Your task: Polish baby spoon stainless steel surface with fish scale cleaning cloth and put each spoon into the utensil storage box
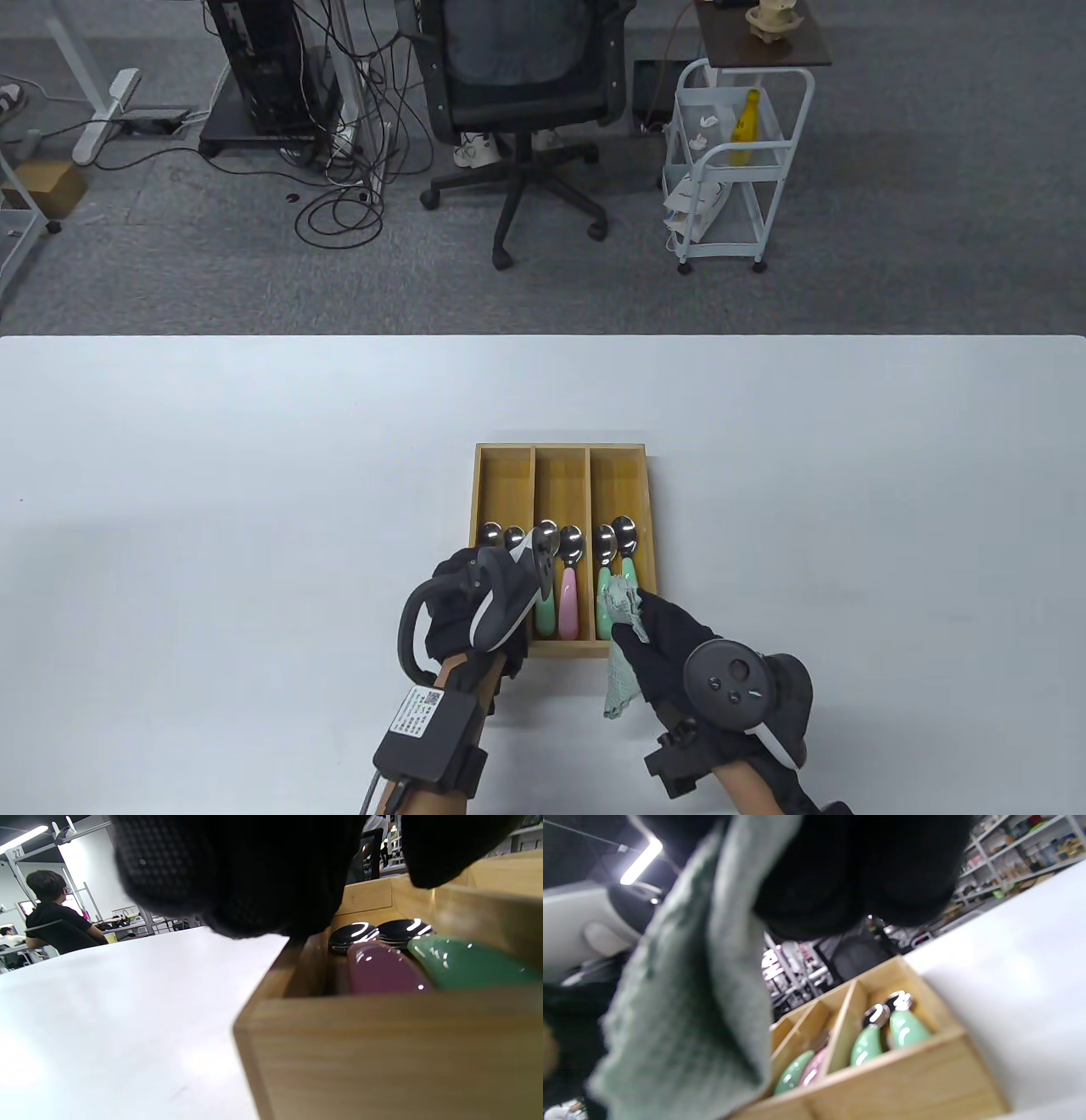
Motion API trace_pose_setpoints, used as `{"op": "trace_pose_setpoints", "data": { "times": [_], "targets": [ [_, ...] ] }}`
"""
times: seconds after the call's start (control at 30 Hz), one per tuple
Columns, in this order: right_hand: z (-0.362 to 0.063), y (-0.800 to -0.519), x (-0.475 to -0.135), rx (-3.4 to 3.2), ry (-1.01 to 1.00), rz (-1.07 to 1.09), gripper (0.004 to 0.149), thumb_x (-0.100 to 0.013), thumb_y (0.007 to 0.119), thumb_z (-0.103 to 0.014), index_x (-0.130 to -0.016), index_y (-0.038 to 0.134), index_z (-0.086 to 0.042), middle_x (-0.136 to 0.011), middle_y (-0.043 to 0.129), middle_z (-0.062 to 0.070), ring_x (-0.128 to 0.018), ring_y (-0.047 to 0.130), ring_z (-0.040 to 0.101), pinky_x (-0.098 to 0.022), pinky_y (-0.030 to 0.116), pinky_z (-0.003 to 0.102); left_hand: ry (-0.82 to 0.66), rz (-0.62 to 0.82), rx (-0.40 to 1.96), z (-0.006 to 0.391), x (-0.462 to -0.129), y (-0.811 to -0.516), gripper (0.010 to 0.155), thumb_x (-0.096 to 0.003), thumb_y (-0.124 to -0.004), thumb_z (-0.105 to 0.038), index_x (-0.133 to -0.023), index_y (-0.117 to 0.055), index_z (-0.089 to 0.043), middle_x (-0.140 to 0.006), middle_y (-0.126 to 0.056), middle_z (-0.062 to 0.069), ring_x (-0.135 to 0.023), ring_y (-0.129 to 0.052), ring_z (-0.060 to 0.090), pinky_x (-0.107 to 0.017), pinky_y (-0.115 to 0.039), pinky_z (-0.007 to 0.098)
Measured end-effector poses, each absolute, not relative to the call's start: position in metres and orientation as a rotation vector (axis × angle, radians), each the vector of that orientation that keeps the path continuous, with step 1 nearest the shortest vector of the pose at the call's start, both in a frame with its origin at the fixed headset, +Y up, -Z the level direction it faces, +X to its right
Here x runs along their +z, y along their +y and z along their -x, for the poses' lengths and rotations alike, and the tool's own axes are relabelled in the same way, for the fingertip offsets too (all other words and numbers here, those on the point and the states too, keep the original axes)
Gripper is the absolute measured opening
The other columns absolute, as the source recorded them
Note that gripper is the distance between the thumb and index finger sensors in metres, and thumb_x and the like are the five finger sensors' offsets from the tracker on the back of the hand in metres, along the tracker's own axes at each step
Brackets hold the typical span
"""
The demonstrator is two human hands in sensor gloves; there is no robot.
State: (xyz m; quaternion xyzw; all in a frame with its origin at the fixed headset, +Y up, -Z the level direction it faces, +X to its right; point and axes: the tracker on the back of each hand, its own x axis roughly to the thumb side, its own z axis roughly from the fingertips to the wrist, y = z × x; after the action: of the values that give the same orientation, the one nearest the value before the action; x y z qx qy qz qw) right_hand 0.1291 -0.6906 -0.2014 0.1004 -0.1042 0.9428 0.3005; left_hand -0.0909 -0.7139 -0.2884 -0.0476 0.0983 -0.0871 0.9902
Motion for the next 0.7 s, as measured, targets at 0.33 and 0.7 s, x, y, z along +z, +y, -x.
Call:
{"op": "trace_pose_setpoints", "data": {
  "times": [0.33, 0.7],
  "targets": [
    [-0.142, -0.688, -0.206, 2.531, -0.323, -0.186, 0.047, -0.058, 0.077, -0.04, -0.097, 0.074, -0.014, -0.075, 0.092, 0.009, -0.04, 0.099, 0.012, -0.037, 0.089, 0.037, 0.087, -0.095, 0.119, 0.142, -0.233, -0.704, 0.064, -0.0548, -0.065, -0.057, -0.101, -0.075, -0.014, -0.084, -0.095, 0.011, -0.068, -0.101, 0.031, -0.055, -0.089, 0.05],
    [-0.177, -0.701, -0.223, 2.548, -0.274, 0.076, 0.051, -0.06, 0.072, -0.043, -0.101, 0.07, -0.013, -0.081, 0.089, 0.012, -0.047, 0.098, 0.017, -0.041, 0.086, 0.041, -0.012, -0.175, 0.28, 0.179, -0.207, -0.707, 0.071, -0.0564, -0.061, -0.055, -0.11, -0.061, -0.008, -0.097, -0.083, 0.017, -0.084, -0.091, 0.04, -0.065, -0.081, 0.057]
  ]
}}
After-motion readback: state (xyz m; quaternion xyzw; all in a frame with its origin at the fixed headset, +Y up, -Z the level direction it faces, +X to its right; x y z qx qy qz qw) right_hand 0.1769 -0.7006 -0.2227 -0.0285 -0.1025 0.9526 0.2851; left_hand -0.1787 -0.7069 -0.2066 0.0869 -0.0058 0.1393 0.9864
